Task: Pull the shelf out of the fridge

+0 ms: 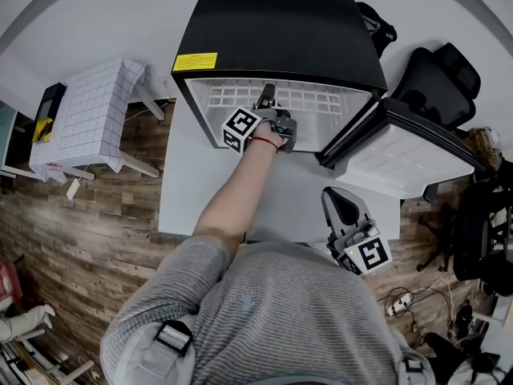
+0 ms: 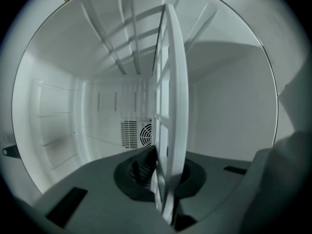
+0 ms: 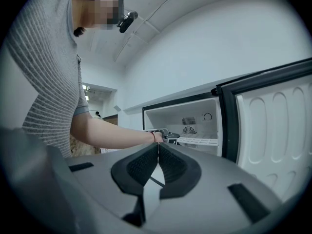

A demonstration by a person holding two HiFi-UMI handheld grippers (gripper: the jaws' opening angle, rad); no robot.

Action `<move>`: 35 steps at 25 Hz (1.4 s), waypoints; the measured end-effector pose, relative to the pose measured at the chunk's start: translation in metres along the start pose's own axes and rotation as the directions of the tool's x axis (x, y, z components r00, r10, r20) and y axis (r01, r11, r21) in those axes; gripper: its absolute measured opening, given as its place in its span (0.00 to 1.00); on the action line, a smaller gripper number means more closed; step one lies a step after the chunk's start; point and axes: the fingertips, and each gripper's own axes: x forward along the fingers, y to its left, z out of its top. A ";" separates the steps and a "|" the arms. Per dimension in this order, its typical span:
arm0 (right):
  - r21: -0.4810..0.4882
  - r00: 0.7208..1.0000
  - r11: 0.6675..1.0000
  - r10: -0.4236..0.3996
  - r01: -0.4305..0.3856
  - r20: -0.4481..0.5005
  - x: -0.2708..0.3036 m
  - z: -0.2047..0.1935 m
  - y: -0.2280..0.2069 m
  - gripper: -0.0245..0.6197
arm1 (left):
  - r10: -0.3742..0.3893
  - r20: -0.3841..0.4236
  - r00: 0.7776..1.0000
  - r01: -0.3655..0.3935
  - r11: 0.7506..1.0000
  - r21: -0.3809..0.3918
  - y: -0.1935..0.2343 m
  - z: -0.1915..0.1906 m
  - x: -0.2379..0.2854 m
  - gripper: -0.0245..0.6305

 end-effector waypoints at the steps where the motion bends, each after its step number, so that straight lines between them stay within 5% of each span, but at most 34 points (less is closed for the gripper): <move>1: 0.000 1.000 1.000 0.001 -0.001 0.001 0.000 0.000 0.001 0.06 | 0.000 -0.001 1.000 0.000 1.000 0.001 0.000 0.000 -0.001 0.08; 35: -0.014 1.000 1.000 0.005 -0.005 0.010 -0.012 0.002 0.022 0.06 | 0.010 -0.020 1.000 -0.010 1.000 -0.007 -0.003 -0.009 -0.034 0.08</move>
